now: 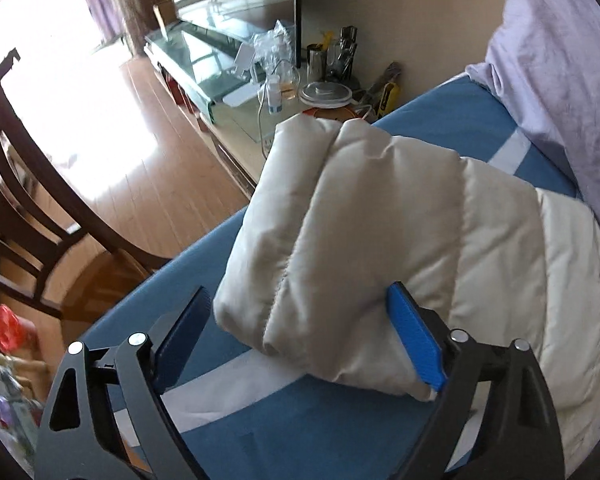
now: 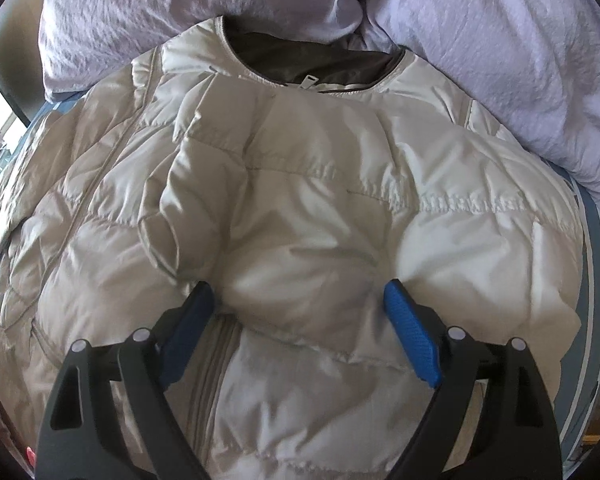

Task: Fold large clothes
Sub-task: 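Grasp the other sleeve cuff with the left tool and lift it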

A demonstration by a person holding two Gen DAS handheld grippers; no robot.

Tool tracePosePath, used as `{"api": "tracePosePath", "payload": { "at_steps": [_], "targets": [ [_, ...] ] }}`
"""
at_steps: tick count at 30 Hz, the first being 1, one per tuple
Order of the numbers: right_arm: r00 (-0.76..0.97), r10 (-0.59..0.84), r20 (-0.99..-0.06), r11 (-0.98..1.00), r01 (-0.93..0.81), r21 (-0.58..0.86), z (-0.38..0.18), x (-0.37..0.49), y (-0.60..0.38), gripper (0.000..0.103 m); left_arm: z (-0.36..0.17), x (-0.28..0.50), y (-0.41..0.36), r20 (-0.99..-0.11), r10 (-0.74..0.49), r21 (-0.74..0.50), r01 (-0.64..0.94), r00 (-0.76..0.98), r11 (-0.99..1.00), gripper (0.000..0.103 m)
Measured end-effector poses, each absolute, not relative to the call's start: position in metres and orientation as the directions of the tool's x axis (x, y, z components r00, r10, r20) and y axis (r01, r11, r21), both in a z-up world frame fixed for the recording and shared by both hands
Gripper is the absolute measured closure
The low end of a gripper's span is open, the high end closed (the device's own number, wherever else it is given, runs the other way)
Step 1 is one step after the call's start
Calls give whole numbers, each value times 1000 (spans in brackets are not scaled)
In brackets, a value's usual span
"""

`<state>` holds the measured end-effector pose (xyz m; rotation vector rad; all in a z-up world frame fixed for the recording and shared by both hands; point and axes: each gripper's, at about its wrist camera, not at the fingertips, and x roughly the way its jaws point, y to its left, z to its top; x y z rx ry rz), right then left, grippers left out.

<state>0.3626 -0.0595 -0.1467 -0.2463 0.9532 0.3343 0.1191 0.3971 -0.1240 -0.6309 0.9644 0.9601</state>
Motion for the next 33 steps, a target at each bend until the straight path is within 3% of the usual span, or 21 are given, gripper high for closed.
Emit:
{"api": "tracePosePath", "payload": {
  "at_steps": [6, 11, 14, 23, 33],
  "targets": [
    [540, 164, -826, 916, -393, -76, -149, 355, -60, 16, -127, 113, 395, -878, 396, -79, -896, 271, 438, 29],
    [548, 165, -820, 917, -391, -77, -148, 350, -62, 16, -122, 115, 387, -861, 411, -99, -893, 298, 440, 70],
    [556, 164, -815, 919, -387, -79, -146, 347, -62, 16, -118, 117, 385, -857, 414, -108, -892, 307, 438, 81],
    [569, 185, -801, 924, -379, -56, -140, 343, -69, 16, -77, 129, 370, -808, 460, -133, -874, 369, 468, 89],
    [591, 206, -780, 936, -351, -18, -131, 344, -88, 16, 22, 184, 294, -641, 430, -218, -688, 636, 692, 89]
  ]
}}
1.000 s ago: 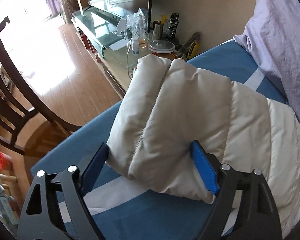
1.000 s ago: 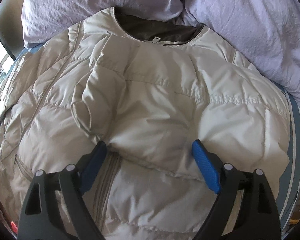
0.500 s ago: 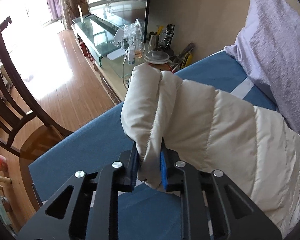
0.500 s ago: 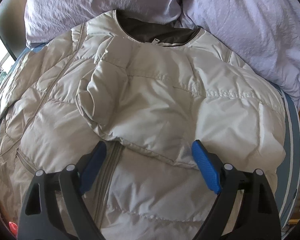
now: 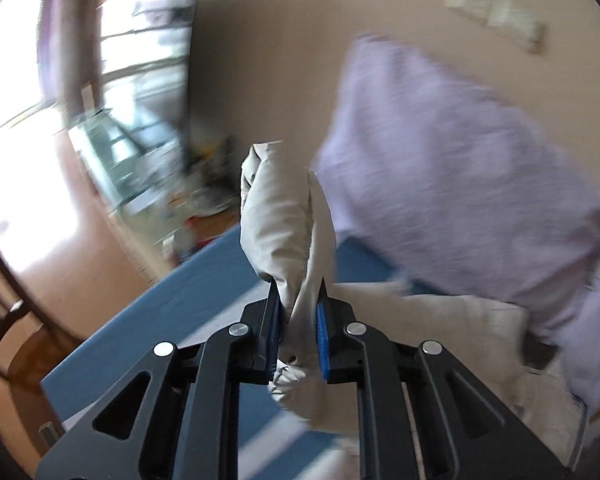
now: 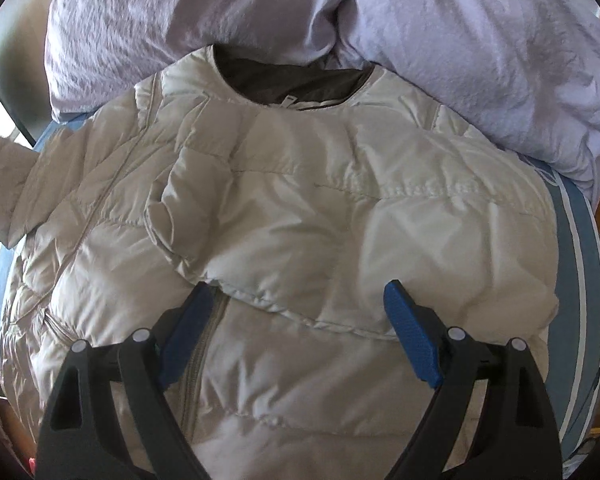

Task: Fold large clothes
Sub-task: 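Grasp the other sleeve cuff with the left tool and lift it, then fold the held sleeve across the jacket front and open the left tool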

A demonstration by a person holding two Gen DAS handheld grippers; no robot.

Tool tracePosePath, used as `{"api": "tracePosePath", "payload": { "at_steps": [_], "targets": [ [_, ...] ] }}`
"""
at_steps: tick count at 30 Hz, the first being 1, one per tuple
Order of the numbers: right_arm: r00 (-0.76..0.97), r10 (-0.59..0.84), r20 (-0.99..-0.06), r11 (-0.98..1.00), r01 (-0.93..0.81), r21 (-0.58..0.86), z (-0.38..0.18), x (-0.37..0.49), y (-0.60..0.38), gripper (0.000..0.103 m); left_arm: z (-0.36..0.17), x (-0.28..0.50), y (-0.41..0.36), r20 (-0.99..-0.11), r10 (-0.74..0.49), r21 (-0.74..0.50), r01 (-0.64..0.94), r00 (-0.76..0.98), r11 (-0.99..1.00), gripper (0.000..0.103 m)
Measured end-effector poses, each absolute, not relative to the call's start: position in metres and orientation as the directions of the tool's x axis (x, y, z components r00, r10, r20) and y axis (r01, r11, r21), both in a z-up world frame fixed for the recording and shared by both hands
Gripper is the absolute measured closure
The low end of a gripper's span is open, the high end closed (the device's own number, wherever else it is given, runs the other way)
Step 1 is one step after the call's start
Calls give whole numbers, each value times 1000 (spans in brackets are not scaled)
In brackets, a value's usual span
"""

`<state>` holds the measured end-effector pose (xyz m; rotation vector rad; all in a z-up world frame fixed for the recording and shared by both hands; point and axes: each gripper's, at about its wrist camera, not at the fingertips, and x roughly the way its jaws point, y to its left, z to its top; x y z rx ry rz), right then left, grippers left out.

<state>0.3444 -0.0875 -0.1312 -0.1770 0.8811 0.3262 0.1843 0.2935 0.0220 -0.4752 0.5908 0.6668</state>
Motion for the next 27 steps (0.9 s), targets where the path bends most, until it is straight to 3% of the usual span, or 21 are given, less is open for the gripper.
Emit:
{"api": "tracePosePath", "payload": {
  "at_steps": [6, 14, 19, 23, 27],
  "targets": [
    [609, 207, -766, 947, -321, 1, -127, 344, -107, 16, 60, 233, 207, -565, 306, -199, -487, 766, 851, 89],
    [627, 196, -754, 965, -261, 33, -125, 349, -142, 16, 60, 271, 105, -554, 47, -242, -215, 831, 946, 90],
    [639, 188, -746, 972, -231, 47, -125, 349, -162, 16, 34, 299, 52, -604, -78, -272, -113, 793, 956, 91],
    [646, 179, -742, 976, -209, 53, -127, 347, -176, 16, 7, 309, 18, -650, -148, -279, -53, 746, 959, 100],
    [647, 167, -744, 979, -196, 50, -131, 344, -185, 16, -23, 324, -11, -704, -155, -227, -13, 693, 974, 103]
  ]
}}
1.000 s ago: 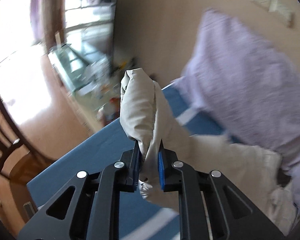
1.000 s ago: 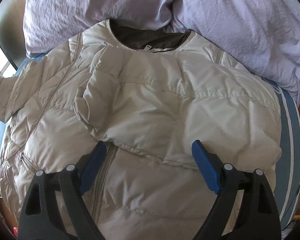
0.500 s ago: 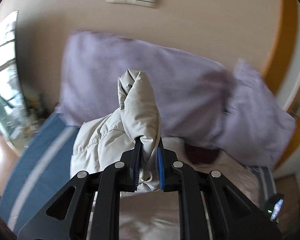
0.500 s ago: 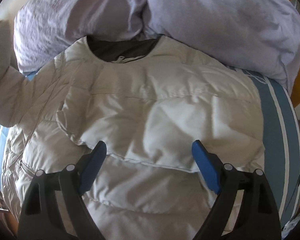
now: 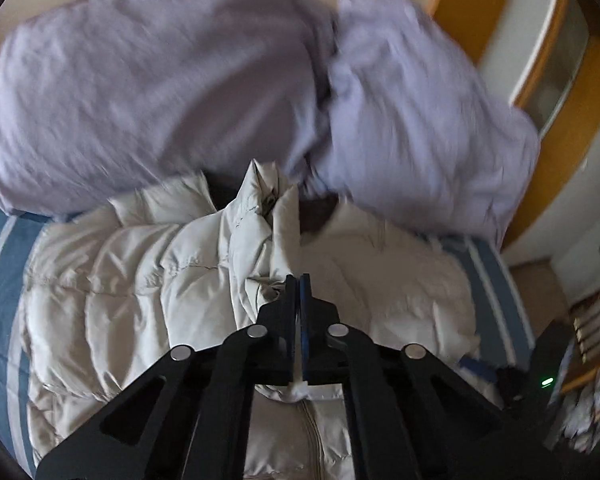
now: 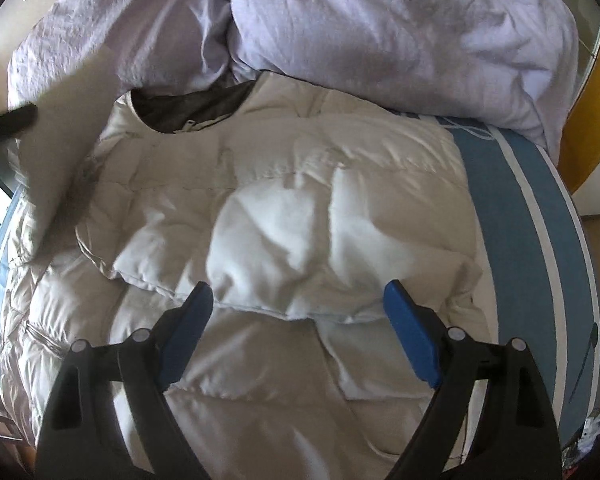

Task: Fold large clothes
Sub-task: 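Fold the held sleeve across the jacket front and open the left tool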

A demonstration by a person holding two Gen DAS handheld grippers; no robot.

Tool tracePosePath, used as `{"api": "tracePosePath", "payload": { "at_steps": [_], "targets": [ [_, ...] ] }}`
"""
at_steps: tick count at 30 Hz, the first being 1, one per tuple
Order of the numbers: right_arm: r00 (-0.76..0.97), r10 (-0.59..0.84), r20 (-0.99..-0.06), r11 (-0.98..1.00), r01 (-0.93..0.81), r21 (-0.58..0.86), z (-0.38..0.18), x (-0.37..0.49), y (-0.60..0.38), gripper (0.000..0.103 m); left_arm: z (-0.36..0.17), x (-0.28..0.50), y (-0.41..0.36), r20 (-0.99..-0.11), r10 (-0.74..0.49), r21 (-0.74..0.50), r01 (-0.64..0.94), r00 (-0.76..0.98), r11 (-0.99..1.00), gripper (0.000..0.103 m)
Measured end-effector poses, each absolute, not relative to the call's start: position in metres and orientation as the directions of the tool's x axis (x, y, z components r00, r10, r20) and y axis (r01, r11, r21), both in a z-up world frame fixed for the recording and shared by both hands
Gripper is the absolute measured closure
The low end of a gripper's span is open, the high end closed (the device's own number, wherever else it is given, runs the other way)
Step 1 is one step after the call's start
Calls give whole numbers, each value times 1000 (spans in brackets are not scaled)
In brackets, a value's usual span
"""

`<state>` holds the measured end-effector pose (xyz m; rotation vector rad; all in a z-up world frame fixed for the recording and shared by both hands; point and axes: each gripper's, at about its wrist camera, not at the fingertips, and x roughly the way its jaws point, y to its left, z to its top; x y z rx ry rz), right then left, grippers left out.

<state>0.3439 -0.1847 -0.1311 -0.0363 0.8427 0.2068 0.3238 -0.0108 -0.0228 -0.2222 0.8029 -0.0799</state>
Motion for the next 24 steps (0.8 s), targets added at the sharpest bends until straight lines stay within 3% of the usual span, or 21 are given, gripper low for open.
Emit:
{"api": "tracePosePath", "payload": {
  "at_steps": [7, 16, 22, 24],
  "targets": [
    [638, 155, -754, 984, -166, 62, -131, 343, -201, 16, -65, 335, -36, -789, -156, -204, -14, 595, 979, 103],
    [656, 221, -721, 974, -192, 124, -115, 341, -203, 16, -61, 319, -21, -791, -65, -116, -45, 609, 992, 101],
    [619, 342, -707, 934, -304, 187, -98, 357, -167, 28, -66, 306, 2, -805, 17, -71, -124, 594, 990, 72],
    [595, 378, -709, 920, -327, 215, -97, 363, -154, 30, -69, 299, 13, -809, 42, -60, -153, 587, 986, 67]
  ]
}}
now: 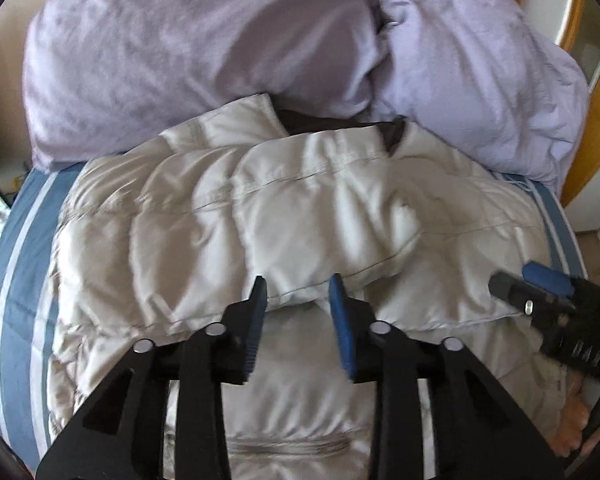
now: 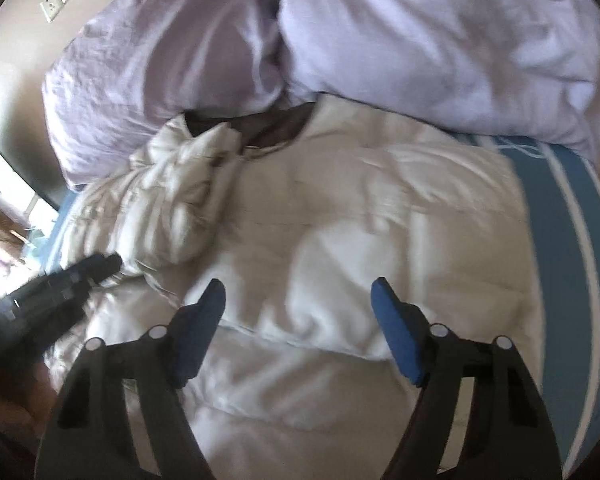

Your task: Fold large clothes

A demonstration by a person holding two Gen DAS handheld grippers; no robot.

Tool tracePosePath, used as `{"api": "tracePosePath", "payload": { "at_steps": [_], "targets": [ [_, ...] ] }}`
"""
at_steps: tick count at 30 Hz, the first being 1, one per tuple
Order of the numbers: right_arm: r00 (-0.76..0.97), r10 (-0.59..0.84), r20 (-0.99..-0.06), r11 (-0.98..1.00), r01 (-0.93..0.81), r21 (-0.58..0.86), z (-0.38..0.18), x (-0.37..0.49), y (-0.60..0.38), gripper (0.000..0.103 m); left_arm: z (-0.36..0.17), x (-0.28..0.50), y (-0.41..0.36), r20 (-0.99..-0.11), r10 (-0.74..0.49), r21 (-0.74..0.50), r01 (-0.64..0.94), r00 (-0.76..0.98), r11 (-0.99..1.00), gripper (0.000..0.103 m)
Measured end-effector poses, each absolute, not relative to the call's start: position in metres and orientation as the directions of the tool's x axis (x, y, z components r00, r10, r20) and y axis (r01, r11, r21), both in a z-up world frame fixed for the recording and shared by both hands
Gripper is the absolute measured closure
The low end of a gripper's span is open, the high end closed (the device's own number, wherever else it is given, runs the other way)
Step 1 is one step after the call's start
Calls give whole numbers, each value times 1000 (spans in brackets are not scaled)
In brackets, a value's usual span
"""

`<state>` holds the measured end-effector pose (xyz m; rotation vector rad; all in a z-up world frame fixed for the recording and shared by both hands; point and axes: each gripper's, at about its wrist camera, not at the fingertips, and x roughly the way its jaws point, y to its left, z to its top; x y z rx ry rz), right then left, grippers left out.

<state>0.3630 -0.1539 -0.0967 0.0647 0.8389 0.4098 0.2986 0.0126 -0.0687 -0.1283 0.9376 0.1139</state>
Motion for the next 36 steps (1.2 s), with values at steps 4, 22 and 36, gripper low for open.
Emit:
{"api": "tracePosePath", "payload": {
  "at_steps": [4, 22, 36],
  "targets": [
    [537, 446, -716, 891, -346, 295, -98, 378, -131, 32, -74, 288, 29, -816, 70, -52, -193, 574, 980, 64],
    [487, 557, -672, 828, -380, 412, -105, 393, -88, 97, -88, 257, 63, -835, 126, -32, -275, 536, 961, 58],
    [525, 434, -732, 900, -216, 379, -133, 375, -117, 93, -91, 242, 66, -829, 130, -14, -252, 543, 968, 54]
  ]
}}
